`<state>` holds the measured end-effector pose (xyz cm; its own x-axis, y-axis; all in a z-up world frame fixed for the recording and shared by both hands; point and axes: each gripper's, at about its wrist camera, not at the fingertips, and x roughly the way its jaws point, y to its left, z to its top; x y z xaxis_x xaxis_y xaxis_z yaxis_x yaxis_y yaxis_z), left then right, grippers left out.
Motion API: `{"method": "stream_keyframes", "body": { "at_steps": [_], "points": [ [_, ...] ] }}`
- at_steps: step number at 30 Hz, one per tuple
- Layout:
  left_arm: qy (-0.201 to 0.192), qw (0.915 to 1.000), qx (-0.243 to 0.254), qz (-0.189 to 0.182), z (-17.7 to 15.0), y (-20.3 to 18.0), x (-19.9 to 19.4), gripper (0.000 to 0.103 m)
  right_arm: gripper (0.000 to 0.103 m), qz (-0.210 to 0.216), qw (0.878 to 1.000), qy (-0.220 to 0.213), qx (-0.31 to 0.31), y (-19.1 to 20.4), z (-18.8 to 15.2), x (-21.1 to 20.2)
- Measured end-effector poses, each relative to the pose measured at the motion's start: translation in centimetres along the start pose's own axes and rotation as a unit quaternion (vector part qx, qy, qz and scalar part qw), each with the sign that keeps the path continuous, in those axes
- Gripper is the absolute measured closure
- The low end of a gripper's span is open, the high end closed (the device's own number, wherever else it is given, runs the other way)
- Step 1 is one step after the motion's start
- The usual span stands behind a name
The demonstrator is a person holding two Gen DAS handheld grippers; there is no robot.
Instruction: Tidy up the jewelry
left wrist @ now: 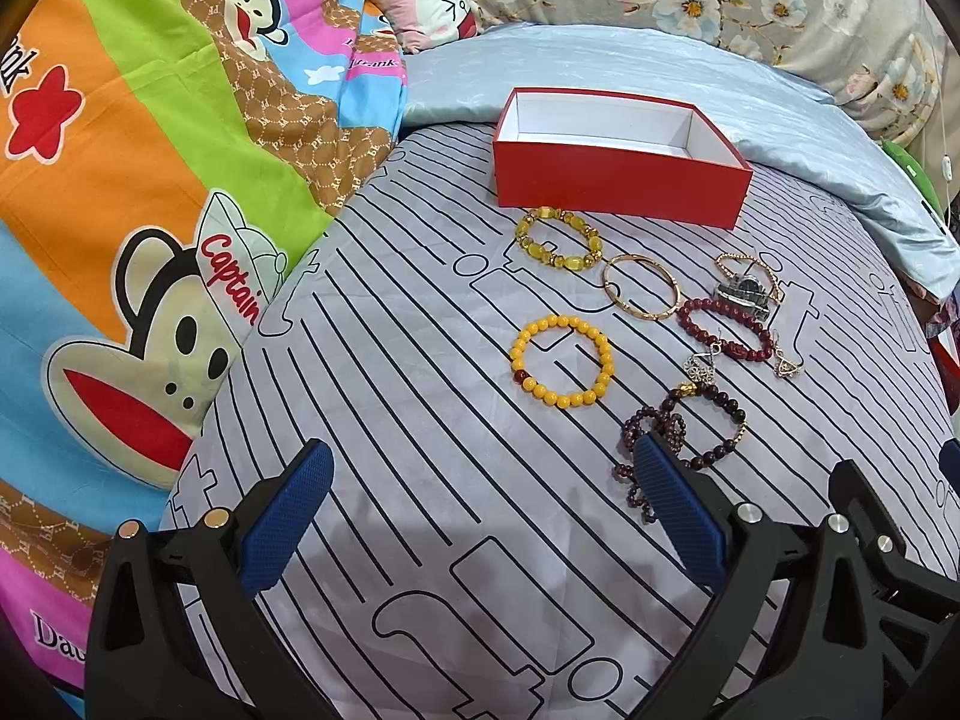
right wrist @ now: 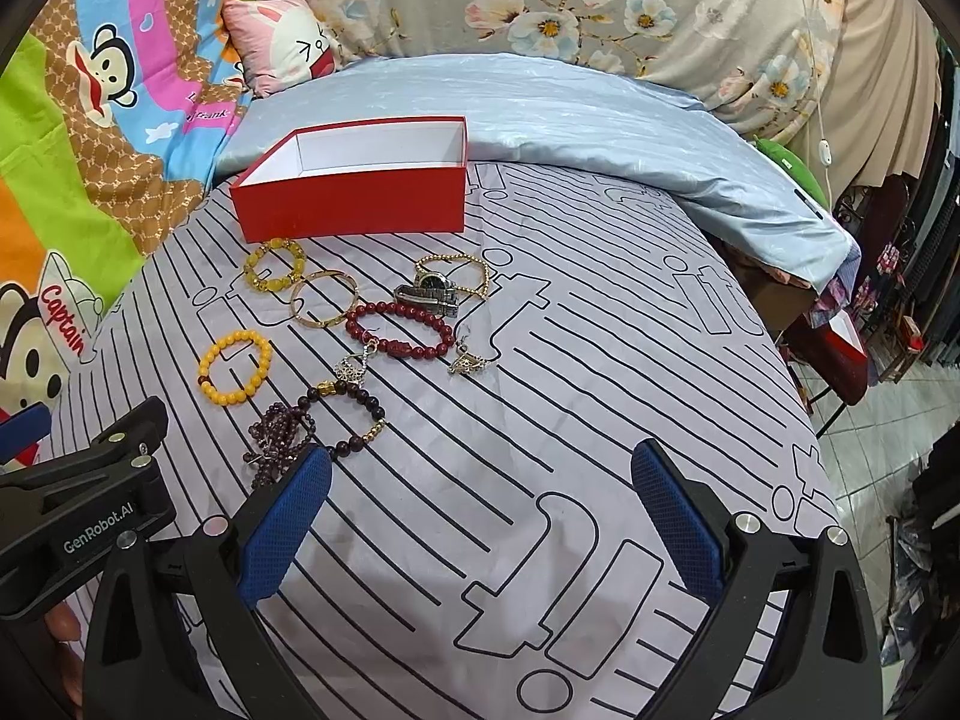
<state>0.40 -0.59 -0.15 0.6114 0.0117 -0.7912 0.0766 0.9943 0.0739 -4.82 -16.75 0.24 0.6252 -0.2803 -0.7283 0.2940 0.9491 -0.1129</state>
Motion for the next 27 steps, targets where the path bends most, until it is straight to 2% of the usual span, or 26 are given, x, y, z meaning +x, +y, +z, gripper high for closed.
{"method": "stream_keyframes", "body": {
  "at_steps": [5,9,14,19,23,27],
  "points": [
    [0.002,1.0,-0.001,0.001,0.0,0.1,0.0,0.007,0.007,-0.012,1.0,-0.017,-0.009,0.2,0.0,-0.2],
    [0.002,1.0,-0.001,0.002,-0.1,0.2,-0.1,0.007,0.007,0.005,1.0,0.005,0.003,0.0,0.0,0.1],
    [0.002,1.0,-0.001,0.004,0.0,0.2,0.0,0.007,0.007,0.0,1.0,-0.002,0.0,0.0,0.0,0.0],
    [-0.003,0.9999,0.011,-0.003,0.1,0.0,0.3,0.007,0.007,0.007,1.0,0.012,0.002,0.0,0.0,0.3],
    [0.003,1.0,0.006,0.002,0.1,0.3,0.9,0.007,0.007,0.024,0.999,0.036,0.01,-0.1,-0.1,1.1],
    [0.007,0.9999,-0.003,0.011,0.1,1.0,1.7,0.007,0.007,0.028,0.999,0.04,0.013,-0.3,0.0,1.7]
  ]
}}
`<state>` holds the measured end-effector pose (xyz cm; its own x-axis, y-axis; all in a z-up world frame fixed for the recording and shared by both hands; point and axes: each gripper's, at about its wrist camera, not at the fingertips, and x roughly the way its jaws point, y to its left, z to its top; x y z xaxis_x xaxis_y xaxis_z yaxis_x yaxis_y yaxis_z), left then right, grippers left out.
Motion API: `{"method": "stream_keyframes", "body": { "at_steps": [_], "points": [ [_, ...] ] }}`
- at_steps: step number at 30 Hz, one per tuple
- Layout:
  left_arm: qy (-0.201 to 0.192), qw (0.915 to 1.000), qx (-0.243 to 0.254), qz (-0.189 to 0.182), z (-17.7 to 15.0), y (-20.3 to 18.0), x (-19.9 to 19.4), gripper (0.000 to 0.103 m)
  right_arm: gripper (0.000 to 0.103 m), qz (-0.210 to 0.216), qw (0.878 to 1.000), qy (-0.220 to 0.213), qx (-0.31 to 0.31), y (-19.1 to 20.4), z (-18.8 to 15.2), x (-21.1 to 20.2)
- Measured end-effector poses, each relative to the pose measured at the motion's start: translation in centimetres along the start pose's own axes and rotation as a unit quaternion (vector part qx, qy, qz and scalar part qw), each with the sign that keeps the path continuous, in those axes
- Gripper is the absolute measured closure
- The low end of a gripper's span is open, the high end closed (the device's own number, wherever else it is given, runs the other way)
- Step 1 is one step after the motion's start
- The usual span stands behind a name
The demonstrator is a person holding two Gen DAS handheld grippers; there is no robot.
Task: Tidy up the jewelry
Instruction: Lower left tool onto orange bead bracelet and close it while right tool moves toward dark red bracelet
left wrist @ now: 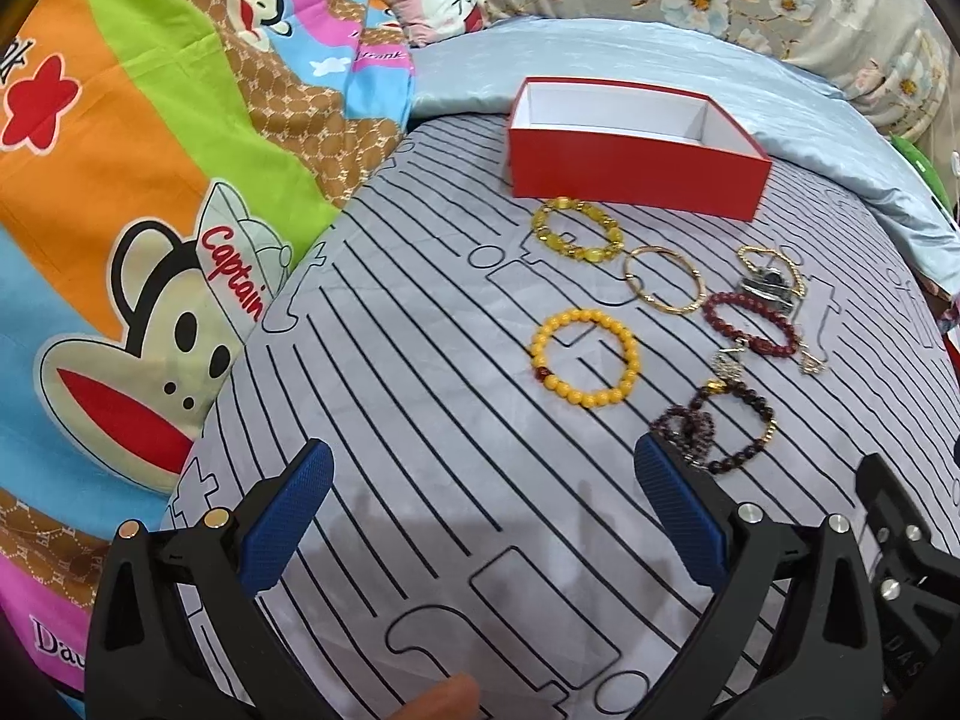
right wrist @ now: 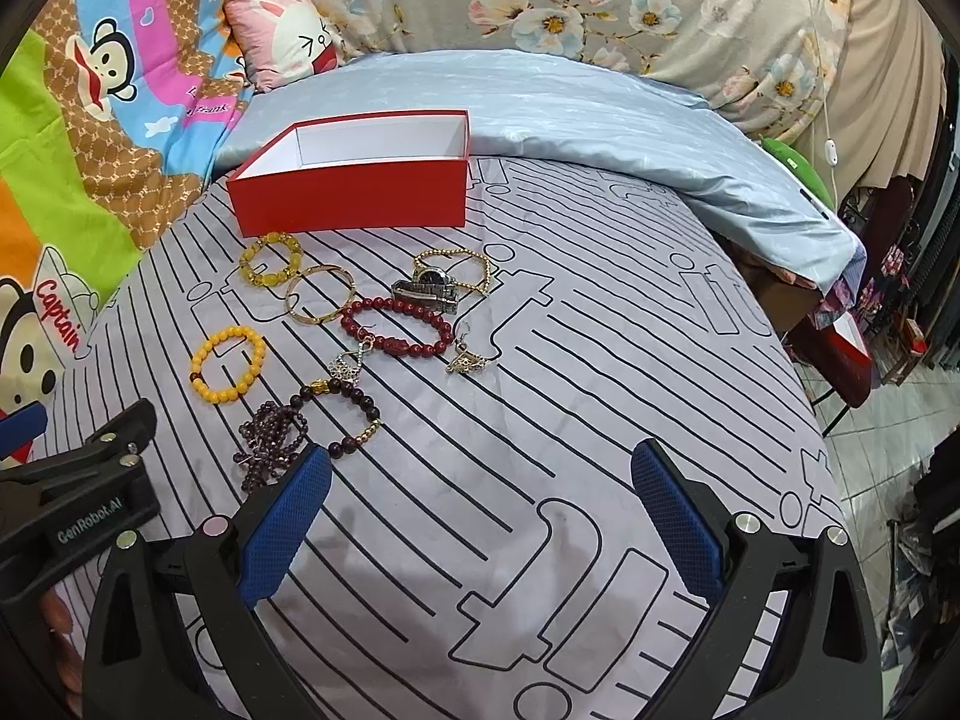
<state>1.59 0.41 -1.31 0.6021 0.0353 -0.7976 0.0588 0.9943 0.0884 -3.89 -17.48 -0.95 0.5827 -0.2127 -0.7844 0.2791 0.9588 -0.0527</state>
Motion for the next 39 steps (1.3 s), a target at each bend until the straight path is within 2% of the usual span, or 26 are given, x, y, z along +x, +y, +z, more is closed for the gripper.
{"method": "stream_keyframes", "body": {
  "at_steps": [5,13,17,23,32,39],
  "points": [
    [0.007,1.0,-0.006,0.0,0.7,0.4,1.5,0.007,0.007,0.006,1.0,0.013,0.002,-0.4,0.3,1.1],
    [0.027,0.9995,-0.01,-0.012,2.3,-0.6,4.9,0.008,0.007,0.003,1.0,0.007,0.004,-1.0,1.2,2.6],
    [0.034,0.9993,-0.005,-0.015,3.0,-1.2,6.5,0.016,0.007,-0.005,1.0,0.019,0.0,-1.3,1.8,3.5],
    [0.05,0.9985,-0.002,-0.021,3.5,-1.6,8.5,0.024,0.007,0.008,1.0,0.012,0.009,-1.3,2.4,4.5],
    [0.047,0.9978,0.005,-0.047,3.9,-2.1,9.3,0.046,0.007,0.009,1.0,0.017,0.011,-1.0,2.6,5.3],
    [0.044,0.9968,0.013,-0.065,4.1,-2.7,8.9,0.077,0.007,0.001,1.0,0.026,0.007,-1.0,2.5,5.7]
  ]
}}
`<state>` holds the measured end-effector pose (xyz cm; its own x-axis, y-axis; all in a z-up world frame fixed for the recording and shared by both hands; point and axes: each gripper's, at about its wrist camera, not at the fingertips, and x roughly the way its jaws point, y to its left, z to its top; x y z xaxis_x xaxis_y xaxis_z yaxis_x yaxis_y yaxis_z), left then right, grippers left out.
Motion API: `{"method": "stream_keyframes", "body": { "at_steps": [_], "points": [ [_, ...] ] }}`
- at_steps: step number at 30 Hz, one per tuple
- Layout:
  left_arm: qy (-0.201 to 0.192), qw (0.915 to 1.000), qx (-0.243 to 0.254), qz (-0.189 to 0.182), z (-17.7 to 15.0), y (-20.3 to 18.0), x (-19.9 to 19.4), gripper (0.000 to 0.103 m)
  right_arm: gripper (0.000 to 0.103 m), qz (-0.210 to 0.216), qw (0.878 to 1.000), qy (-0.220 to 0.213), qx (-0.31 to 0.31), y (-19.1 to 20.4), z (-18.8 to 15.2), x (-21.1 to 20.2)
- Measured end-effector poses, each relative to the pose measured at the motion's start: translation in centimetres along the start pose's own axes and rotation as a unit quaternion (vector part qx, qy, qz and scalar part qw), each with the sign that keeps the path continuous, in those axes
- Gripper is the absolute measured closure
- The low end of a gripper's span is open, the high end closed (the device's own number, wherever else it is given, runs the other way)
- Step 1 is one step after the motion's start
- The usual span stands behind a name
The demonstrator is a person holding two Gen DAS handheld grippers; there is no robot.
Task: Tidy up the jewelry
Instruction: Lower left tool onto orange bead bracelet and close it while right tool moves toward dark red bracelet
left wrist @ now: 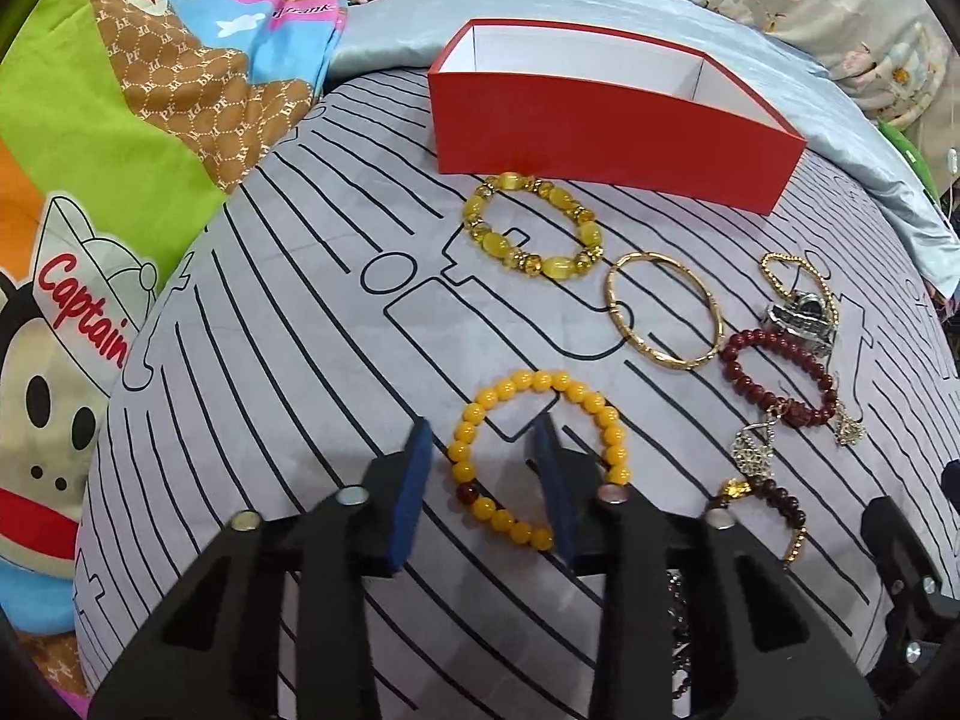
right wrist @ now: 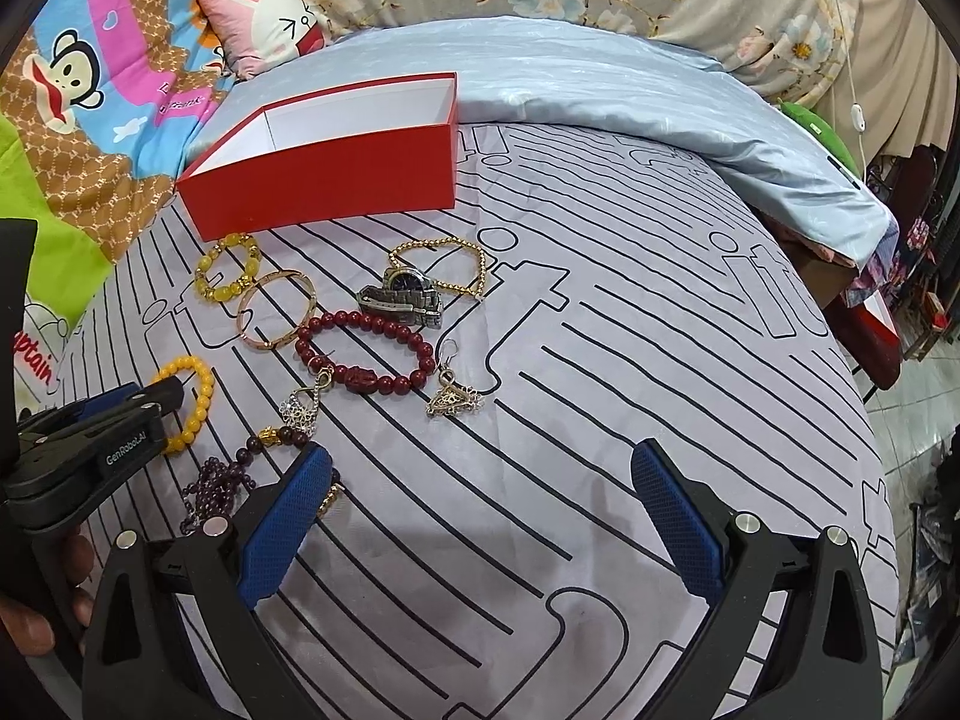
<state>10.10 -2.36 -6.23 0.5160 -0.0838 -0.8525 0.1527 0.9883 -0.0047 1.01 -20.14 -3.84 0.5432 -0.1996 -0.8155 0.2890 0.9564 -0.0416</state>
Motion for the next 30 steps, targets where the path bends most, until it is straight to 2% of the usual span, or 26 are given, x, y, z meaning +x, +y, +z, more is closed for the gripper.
{"method": "stream_keyframes", "body": {
  "at_steps": [1,3,11,26,30],
  "points": [
    [0.0,1.0,0.0,-0.004,0.0,0.0,0.0,0.086,0.007,0.002,1.0,-0.002,0.002,0.0,0.0,0.0],
    [0.003,0.9998,-0.003,-0.017,0.1,0.2,-0.1,0.095,0.007,0.005,1.0,-0.004,0.002,0.0,0.0,0.0],
    [0.002,0.9995,-0.004,-0.031,-0.5,0.0,-0.9,0.096,0.007,0.007,1.0,-0.006,0.002,0.0,-0.2,-0.6],
    [-0.029,0.9992,-0.012,-0.023,-0.6,1.4,-4.6,0.096,0.007,0.022,0.999,-0.023,0.002,-0.2,0.6,-1.5],
    [-0.029,0.9992,-0.018,-0.021,-0.6,2.0,-4.7,0.096,0.016,0.042,0.999,-0.024,0.005,-0.1,1.7,-0.8]
  ]
}}
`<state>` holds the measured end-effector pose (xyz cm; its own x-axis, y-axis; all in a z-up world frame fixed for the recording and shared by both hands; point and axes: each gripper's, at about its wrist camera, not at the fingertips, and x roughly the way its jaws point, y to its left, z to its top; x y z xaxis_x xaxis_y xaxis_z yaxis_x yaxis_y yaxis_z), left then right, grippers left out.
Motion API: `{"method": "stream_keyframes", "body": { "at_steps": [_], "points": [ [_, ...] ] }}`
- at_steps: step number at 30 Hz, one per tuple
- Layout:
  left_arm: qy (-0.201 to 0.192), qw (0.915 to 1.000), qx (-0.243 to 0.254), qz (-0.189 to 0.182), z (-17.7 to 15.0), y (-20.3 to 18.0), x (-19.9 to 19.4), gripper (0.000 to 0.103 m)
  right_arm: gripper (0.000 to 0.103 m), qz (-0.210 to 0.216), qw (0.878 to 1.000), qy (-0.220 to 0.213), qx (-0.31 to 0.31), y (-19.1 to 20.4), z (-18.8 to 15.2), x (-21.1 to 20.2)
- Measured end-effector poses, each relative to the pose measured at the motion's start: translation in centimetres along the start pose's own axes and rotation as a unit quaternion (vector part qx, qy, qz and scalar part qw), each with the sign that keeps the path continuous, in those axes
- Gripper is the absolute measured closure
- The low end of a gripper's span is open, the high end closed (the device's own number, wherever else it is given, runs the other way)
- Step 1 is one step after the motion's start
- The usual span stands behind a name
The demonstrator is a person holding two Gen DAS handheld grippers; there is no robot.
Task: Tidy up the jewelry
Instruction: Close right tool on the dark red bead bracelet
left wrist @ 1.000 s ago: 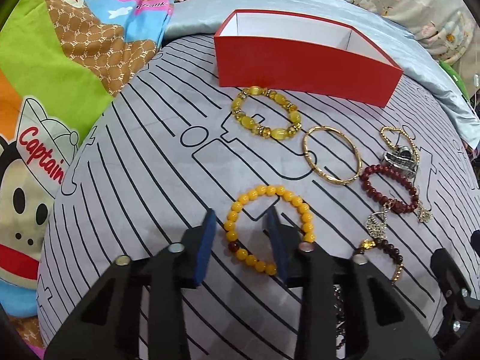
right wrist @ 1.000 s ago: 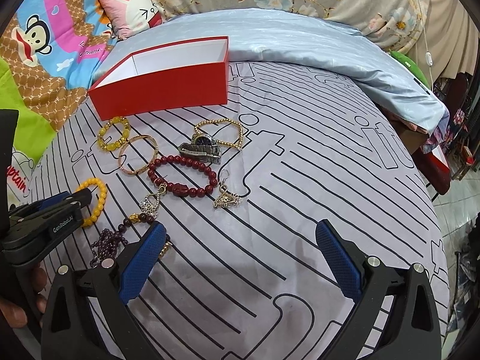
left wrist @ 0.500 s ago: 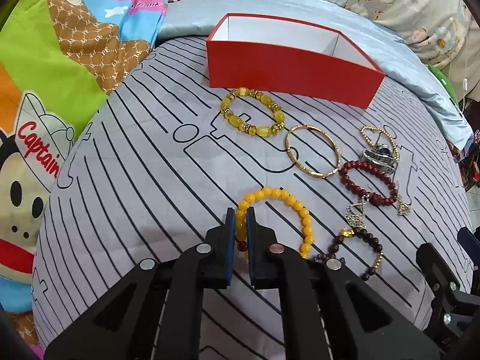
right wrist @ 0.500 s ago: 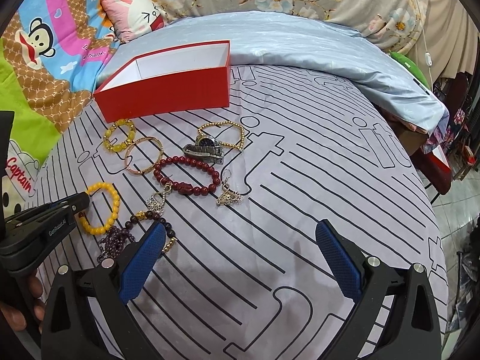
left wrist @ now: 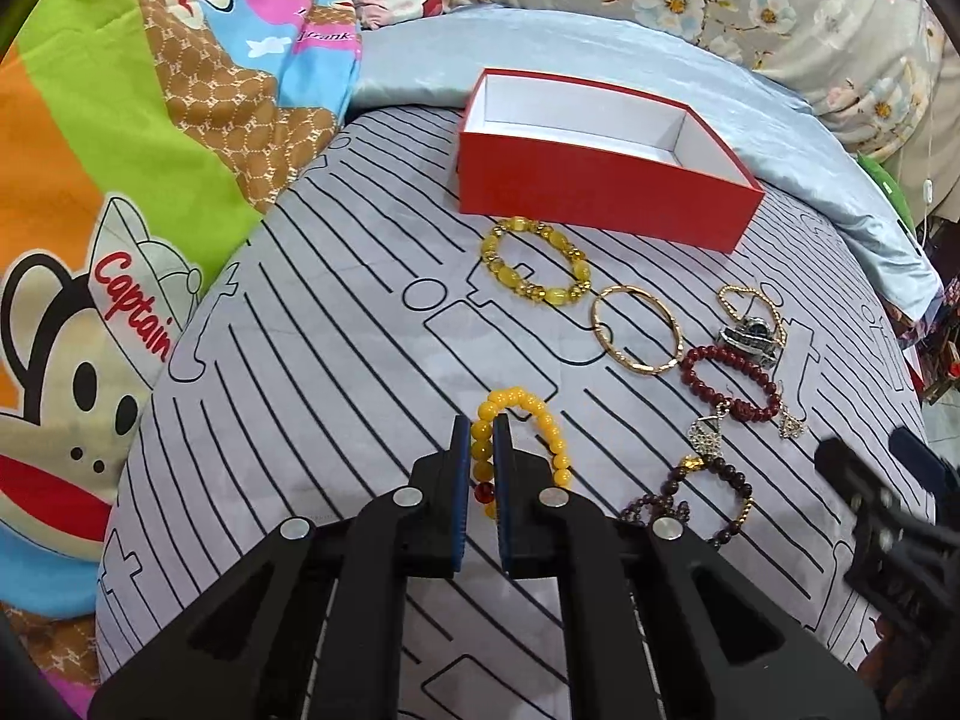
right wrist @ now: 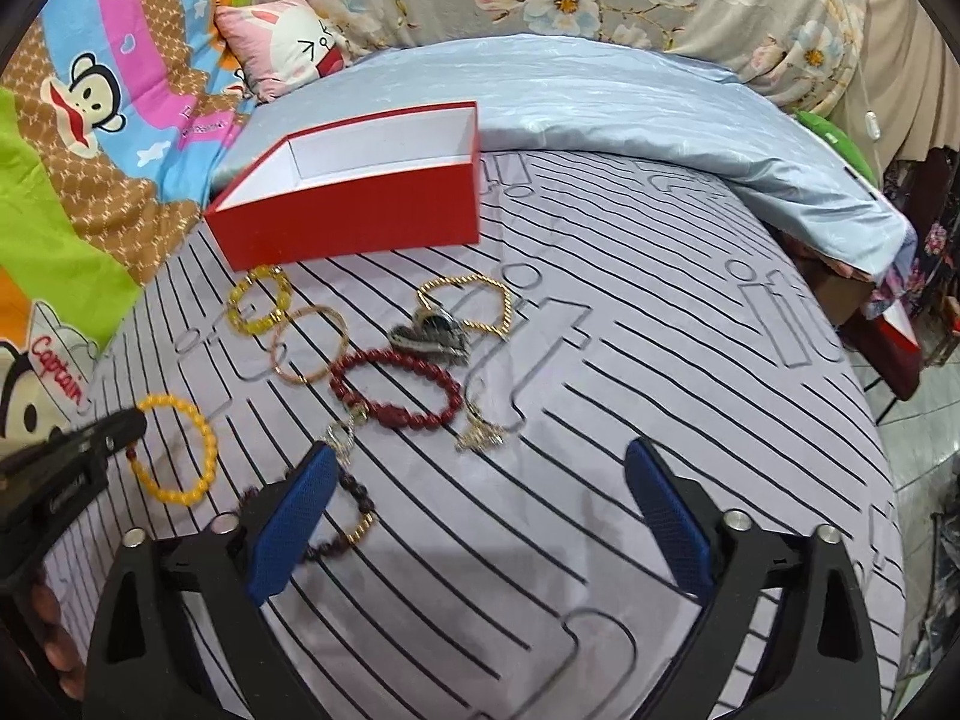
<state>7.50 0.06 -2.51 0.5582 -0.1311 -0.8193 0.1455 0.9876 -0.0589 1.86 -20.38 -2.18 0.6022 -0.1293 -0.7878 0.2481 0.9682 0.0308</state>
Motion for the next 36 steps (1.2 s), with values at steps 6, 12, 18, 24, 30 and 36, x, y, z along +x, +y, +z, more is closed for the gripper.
{"method": "stream_keyframes", "body": {
  "at_steps": [6,12,18,24,30,36],
  "points": [
    [0.006,1.0,-0.005,0.001,0.0,0.6,0.6,0.096,0.035,0.022,1.0,0.004,-0.008,0.8,1.5,2.0],
    [0.014,0.9999,-0.009,0.0,0.0,1.1,1.6,0.096,0.06,0.05,0.998,0.03,-0.025,1.9,2.0,4.3],
    [0.021,0.9997,-0.011,-0.001,-0.1,1.1,2.3,0.096,0.062,0.053,0.997,0.04,-0.043,2.4,2.5,5.9],
    [0.027,0.9995,-0.012,-0.001,-0.1,1.1,2.9,0.096,0.072,0.055,0.996,0.044,-0.046,2.1,2.6,7.1],
    [0.031,0.9994,-0.013,0.001,-0.2,1.0,3.2,0.096,0.092,0.05,0.996,0.047,-0.052,2.1,2.9,7.3],
    [0.028,0.9995,-0.012,-0.001,-0.2,0.7,2.7,0.096,0.095,0.058,0.996,0.049,-0.046,1.8,2.8,6.3]
  ]
}}
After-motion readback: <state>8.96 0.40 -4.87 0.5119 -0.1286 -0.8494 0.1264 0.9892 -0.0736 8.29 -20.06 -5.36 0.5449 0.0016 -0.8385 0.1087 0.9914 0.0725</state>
